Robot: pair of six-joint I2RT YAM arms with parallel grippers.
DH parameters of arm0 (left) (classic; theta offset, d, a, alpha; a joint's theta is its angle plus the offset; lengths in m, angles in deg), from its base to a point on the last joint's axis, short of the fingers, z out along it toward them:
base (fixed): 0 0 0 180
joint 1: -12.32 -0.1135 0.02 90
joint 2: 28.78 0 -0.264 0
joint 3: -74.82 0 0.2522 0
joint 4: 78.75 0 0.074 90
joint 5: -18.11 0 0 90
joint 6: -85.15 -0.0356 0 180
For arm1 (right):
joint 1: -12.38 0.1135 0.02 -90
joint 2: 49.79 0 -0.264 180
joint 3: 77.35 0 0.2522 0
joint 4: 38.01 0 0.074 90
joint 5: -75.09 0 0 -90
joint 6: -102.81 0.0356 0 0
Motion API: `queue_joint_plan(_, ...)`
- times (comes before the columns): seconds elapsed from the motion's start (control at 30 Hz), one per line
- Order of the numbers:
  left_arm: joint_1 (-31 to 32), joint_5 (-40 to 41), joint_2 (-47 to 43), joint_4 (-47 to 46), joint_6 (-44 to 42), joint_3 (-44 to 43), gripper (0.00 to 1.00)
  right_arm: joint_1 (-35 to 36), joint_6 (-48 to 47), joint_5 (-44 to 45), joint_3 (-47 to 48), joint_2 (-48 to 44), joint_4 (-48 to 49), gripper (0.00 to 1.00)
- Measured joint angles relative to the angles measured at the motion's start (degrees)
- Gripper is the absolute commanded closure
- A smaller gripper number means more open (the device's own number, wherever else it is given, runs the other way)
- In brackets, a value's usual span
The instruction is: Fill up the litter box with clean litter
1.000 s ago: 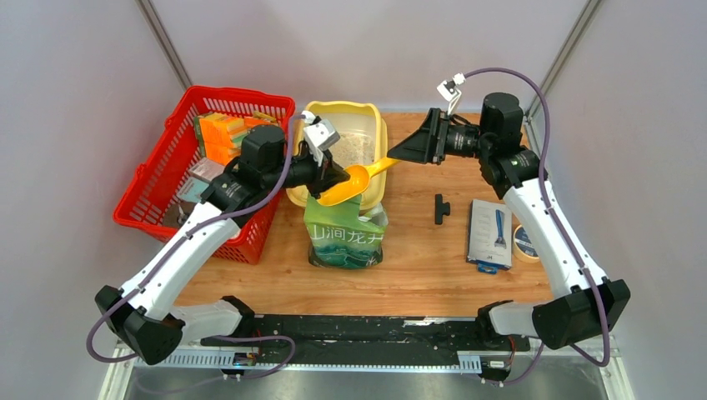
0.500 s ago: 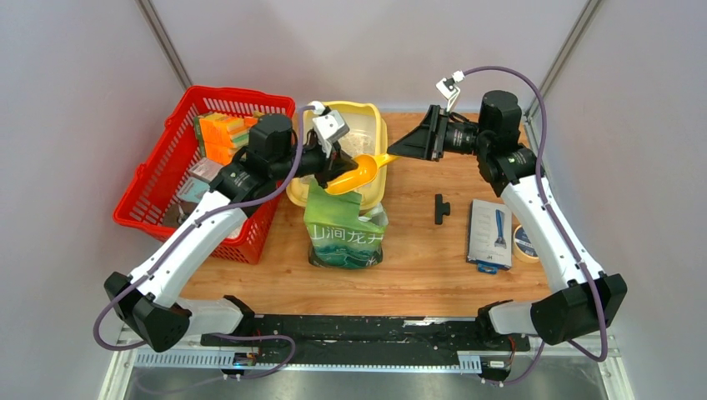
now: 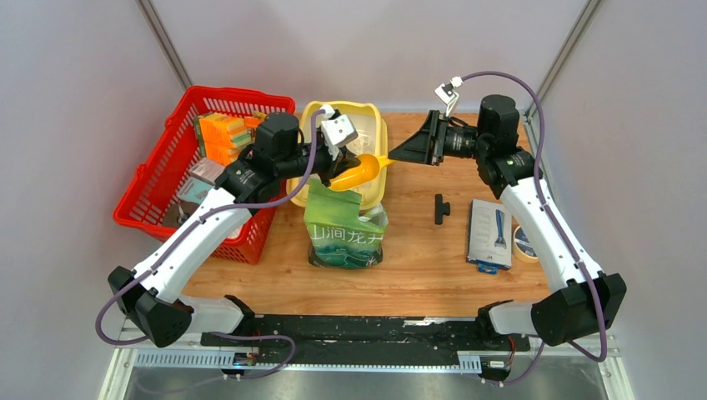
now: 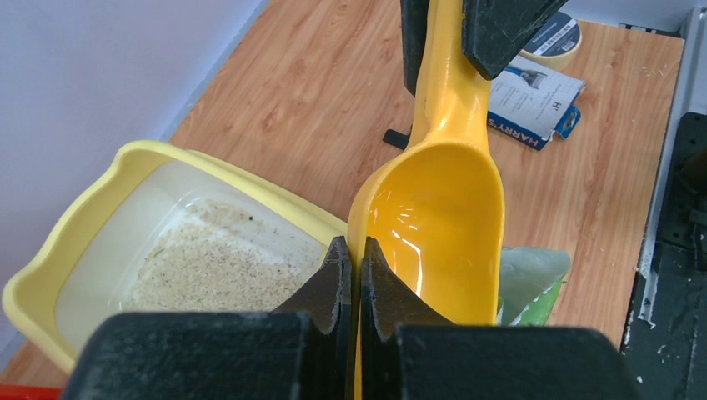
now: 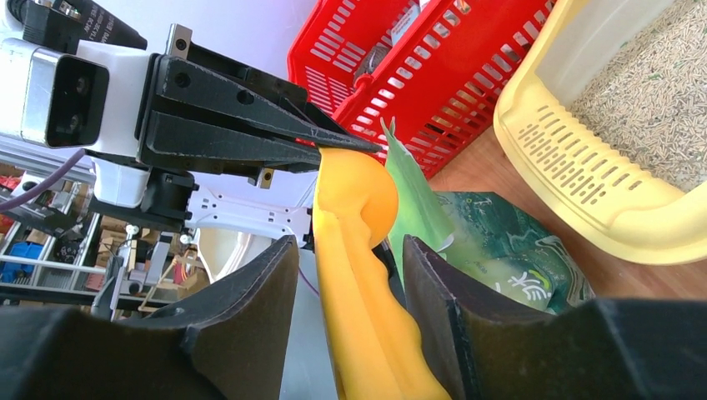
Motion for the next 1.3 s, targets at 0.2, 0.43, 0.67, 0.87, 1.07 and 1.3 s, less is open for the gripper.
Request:
queue_joint_plan(0.2,0.0,-0.1,0.0,0.0,-2.0,0.0,1.0,-0.2,-0.8,-1.2,-0.5,-0.2,0.0,0.68)
queue_joint_plan(0.43,0.2,-0.3,0.9,0.3,-3.0,0.0,0.61,-0.5,-1.4,-4.6,-1.5,-0.9,2.5,1.0)
queue_joint_plan(0.67,0.0,3.2,1.0,7.0,-8.1,-1.8,0.43,-6.4,-11.2,-1.2,0.8,-1.8,-8.0,1.0)
queue_joint_plan(0.87,-0.7,2.8,-0.5,17.3,-15.7,-2.9,0.4,-7.9,-27.2,6.1,7.7,-4.1,-25.4,1.0)
queue_joint_plan(1.07,-0.7,0.7,6.1,28.5,-21.2,-11.0,0.41,-7.5,-36.5,7.9,14.1,-4.5,-36.9,1.0)
queue_joint_plan(1.3,-0.9,-2.1,16.4,42.0,-25.8,-20.6,0.53,-6.3,-42.2,9.8,13.3,-8.0,-40.6,1.0)
